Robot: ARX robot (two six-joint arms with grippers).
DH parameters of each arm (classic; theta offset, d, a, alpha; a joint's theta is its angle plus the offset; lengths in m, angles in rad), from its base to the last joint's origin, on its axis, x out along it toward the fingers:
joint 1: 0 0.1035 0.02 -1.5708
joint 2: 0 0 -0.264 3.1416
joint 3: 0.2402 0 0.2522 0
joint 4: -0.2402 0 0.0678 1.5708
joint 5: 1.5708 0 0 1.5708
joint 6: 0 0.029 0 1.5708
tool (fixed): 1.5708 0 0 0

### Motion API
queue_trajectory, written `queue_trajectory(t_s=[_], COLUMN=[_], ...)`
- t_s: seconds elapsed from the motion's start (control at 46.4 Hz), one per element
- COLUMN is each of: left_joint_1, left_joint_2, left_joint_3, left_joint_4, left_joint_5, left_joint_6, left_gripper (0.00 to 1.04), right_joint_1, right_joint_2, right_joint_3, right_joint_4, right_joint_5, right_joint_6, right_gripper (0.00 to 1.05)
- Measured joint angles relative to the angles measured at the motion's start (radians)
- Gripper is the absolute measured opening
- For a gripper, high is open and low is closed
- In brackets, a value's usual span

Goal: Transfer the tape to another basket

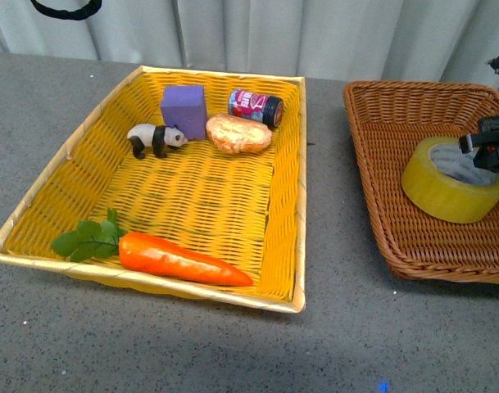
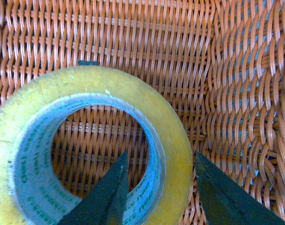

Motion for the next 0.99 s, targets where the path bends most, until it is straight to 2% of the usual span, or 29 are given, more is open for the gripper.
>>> queue_trajectory(t_s=[0.28,0.345,0.388,0.431,0.453,0.474,0.496,0.539,0.561,0.604,0.668,0.733,0.819,0.927,0.992], left_joint_1=[0.0,-0.001,-0.001,0.008,0.017,0.023,0.026,0.037,0.04,0.051,0.066,0.079,0.093,0.11,0.123], left_joint_2=[-0.078,-0.112,-0.127,-0.137,-0.149,-0.161,-0.167,-0.194,-0.203,-0.239,-0.282,-0.327,-0.384,-0.447,-0.488], left_joint_3=[-0.08,-0.12,-0.133,-0.161,-0.205,-0.238,-0.256,-0.328,-0.346,-0.417,-0.494,-0.567,-0.651,-0.745,-0.803], left_joint_4=[0.051,0.079,0.083,0.153,0.253,0.315,0.347,0.447,0.467,0.53,0.578,0.605,0.632,0.657,0.666], left_joint_5=[-0.087,-0.121,-0.126,-0.07,-0.01,0.048,0.059,0.116,0.123,0.144,0.155,0.167,0.18,0.2,0.209], left_joint_6=[-0.043,-0.053,-0.058,-0.03,-0.002,0.029,0.035,0.077,0.084,0.106,0.122,0.134,0.141,0.147,0.151], left_gripper=[0.98,0.98,0.98,0.94,0.89,0.85,0.83,0.76,0.74,0.67,0.57,0.49,0.37,0.2,0.1], right_joint_1=[-0.002,-0.006,-0.007,-0.009,-0.01,-0.011,-0.011,-0.011,-0.011,-0.008,-0.004,-0.001,0.0,0.008,0.037], right_joint_2=[-0.151,-0.21,-0.232,-0.248,-0.249,-0.245,-0.244,-0.238,-0.237,-0.236,-0.248,-0.285,-0.362,-0.451,-0.488], right_joint_3=[-0.098,-0.128,-0.134,-0.137,-0.145,-0.173,-0.192,-0.273,-0.295,-0.388,-0.488,-0.563,-0.63,-0.707,-0.762], right_joint_4=[0.109,0.143,0.149,0.152,0.177,0.263,0.319,0.549,0.605,0.81,1.003,1.135,1.219,1.238,1.238], right_joint_5=[-0.008,0.002,0.008,0.009,0.003,-0.019,-0.03,-0.055,-0.056,-0.054,-0.055,-0.052,-0.043,-0.038,0.0], right_joint_6=[-0.007,-0.004,-0.003,-0.004,0.002,0.021,0.03,0.066,0.074,0.095,0.112,0.122,0.13,0.133,0.134], right_gripper=[0.83,0.95,0.98,0.95,0.94,0.92,0.9,0.83,0.81,0.74,0.65,0.56,0.44,0.28,0.17])
